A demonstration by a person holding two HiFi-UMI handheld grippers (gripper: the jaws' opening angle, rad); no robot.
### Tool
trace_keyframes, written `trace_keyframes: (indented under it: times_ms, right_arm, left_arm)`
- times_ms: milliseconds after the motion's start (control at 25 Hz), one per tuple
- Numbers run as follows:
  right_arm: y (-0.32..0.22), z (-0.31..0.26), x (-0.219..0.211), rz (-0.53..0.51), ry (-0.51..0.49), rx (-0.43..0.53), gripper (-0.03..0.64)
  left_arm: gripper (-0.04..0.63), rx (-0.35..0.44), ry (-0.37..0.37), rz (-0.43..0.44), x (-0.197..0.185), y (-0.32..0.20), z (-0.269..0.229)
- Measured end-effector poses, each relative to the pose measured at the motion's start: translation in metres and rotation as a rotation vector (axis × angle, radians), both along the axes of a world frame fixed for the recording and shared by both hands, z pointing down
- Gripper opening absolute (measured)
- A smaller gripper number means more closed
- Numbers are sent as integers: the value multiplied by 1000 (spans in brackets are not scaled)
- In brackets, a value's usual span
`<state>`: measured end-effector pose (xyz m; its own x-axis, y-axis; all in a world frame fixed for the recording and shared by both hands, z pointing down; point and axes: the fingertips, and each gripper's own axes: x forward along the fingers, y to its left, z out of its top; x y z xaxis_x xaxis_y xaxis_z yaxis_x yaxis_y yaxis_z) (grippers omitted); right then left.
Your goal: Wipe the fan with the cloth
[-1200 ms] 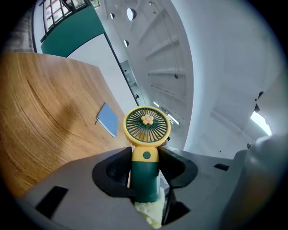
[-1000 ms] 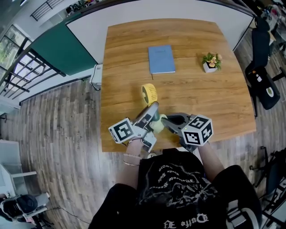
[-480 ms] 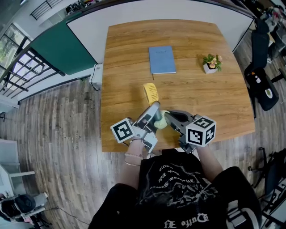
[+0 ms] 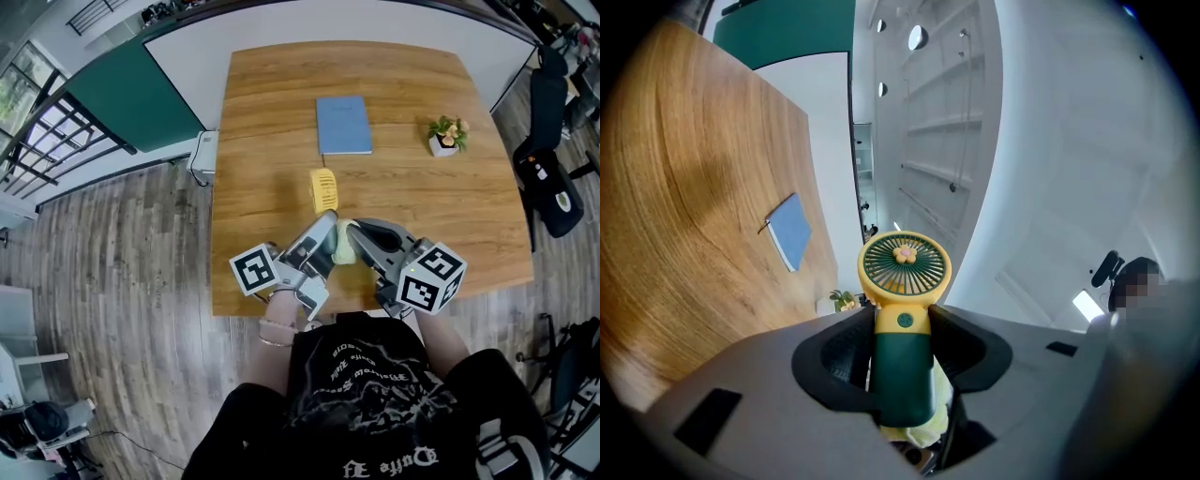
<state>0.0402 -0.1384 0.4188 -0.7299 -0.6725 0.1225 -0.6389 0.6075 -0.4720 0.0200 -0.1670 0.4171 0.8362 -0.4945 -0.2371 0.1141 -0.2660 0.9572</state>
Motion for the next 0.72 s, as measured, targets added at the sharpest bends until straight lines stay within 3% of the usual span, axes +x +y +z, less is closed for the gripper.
trace_keyframes:
  times_ms: [400, 720]
  right_arm:
    - [-24, -32, 19, 99, -158, 68, 29]
    - [-31, -61, 25, 68, -128, 168, 29]
  left_arm:
    - [198, 19, 149, 91, 9, 14, -18]
    - [198, 63, 115, 169, 14, 21, -27]
